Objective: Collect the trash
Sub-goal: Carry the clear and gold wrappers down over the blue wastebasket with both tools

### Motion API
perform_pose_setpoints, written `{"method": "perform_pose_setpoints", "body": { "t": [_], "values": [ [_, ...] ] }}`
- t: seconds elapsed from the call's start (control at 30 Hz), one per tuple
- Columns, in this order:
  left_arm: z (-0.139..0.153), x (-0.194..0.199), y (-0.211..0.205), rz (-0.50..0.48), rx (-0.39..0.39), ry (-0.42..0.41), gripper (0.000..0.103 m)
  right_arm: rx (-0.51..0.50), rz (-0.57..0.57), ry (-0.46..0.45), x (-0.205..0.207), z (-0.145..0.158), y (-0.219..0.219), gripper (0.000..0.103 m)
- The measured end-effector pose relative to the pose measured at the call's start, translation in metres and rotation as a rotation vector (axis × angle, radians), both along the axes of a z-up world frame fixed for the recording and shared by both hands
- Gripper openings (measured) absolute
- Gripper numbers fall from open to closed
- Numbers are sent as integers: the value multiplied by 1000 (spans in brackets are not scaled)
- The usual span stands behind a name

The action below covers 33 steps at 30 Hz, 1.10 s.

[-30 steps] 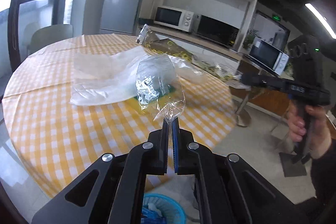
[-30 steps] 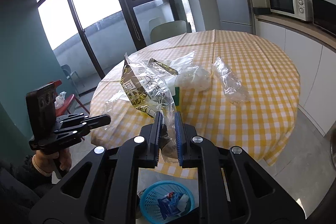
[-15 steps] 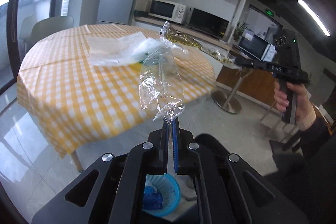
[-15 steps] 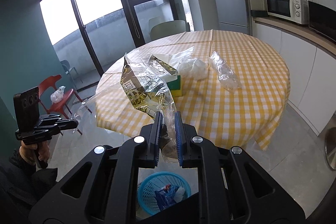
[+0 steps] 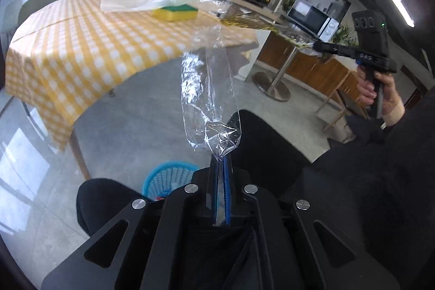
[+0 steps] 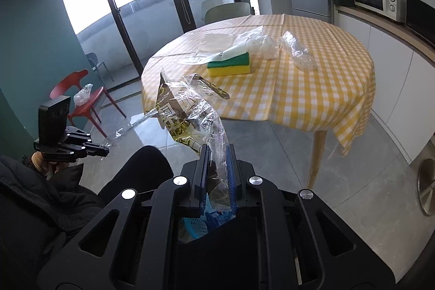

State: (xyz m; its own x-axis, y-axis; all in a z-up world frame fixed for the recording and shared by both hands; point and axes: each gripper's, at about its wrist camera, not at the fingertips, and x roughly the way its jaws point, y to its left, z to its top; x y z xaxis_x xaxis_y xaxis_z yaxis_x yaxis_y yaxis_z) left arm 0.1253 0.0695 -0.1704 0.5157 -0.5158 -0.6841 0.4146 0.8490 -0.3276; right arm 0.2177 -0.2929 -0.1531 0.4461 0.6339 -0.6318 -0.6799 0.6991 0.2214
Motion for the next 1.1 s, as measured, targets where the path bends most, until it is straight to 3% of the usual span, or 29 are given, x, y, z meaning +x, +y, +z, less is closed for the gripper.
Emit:
{"method": "perform_pose_setpoints", "body": {
  "t": [0.33,0.57,0.83,1.1],
  "values": [
    [-34,-8,15,-10,38,121,3,-36,29,130,-11,-43,7,12],
    [-34,-21,31,27,38,133,3,-54,50,192,-17,-62,14,12],
    [-42,-34,28,-30,72,184,3,-64,53,252,-20,-82,21,12],
    [-55,-18,30,-2,45,189,3,-75,32,282,-14,-99,25,12]
  ]
}}
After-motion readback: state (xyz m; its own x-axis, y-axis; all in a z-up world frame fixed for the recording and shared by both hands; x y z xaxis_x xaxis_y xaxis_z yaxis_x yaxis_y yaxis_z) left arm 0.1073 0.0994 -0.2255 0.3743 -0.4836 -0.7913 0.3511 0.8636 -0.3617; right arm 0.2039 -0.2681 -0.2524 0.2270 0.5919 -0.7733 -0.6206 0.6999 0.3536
